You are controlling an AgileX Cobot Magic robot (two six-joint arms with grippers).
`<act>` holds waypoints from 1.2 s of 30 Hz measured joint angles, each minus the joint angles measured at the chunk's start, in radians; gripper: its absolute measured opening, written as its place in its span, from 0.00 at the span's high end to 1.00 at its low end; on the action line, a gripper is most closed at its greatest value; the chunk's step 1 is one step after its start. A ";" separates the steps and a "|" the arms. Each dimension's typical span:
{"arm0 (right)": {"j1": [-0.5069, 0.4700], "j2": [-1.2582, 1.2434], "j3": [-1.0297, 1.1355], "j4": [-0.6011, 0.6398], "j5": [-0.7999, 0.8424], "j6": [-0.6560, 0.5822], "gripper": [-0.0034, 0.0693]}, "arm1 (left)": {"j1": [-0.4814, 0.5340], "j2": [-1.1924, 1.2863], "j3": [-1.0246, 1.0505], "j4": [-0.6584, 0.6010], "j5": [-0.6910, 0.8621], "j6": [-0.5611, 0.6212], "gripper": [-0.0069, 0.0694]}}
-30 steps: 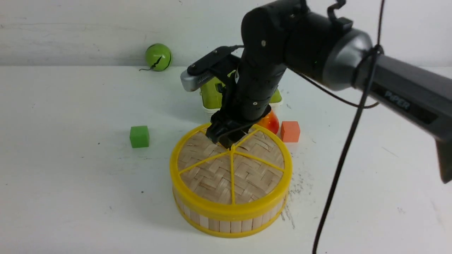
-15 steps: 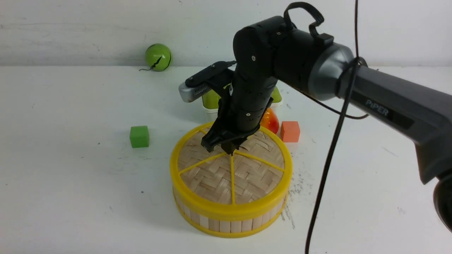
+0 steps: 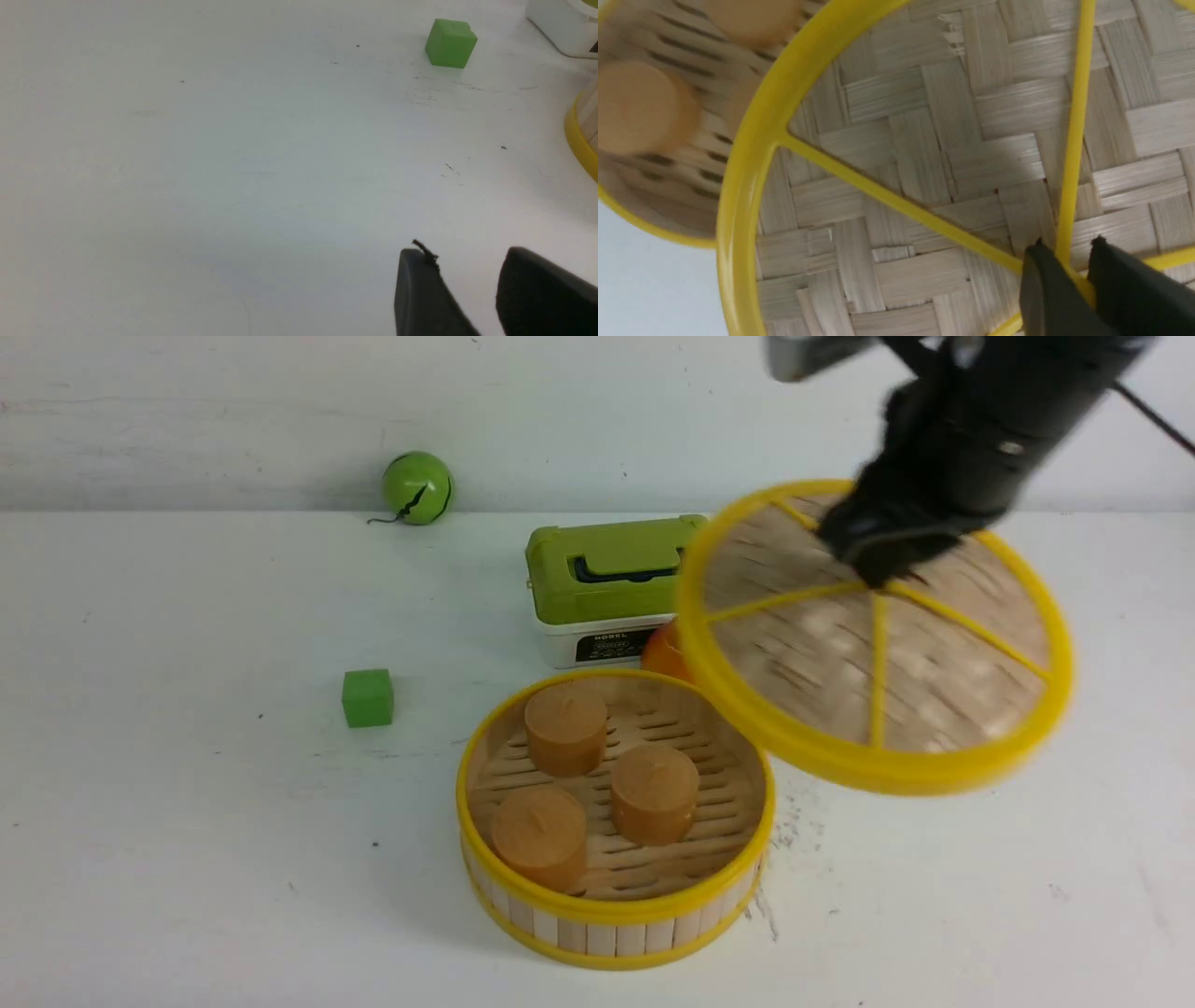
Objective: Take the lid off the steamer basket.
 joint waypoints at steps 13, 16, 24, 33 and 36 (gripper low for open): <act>-0.183 0.065 0.441 0.087 -0.472 0.000 0.81 | 0.000 0.000 0.000 0.000 0.000 0.000 0.60; -0.183 0.129 0.445 0.063 -0.509 0.005 0.81 | 0.000 0.000 0.000 0.000 0.000 0.000 0.60; -0.186 0.175 0.444 0.009 -0.514 0.098 0.79 | 0.000 0.000 0.000 0.000 0.000 0.000 0.60; -0.186 -0.112 0.475 0.050 -0.400 0.104 0.46 | 0.000 0.000 0.000 0.000 0.000 0.000 0.60; -0.186 -0.300 0.533 0.075 -0.432 0.092 0.45 | 0.000 0.000 0.000 0.000 0.000 0.000 0.60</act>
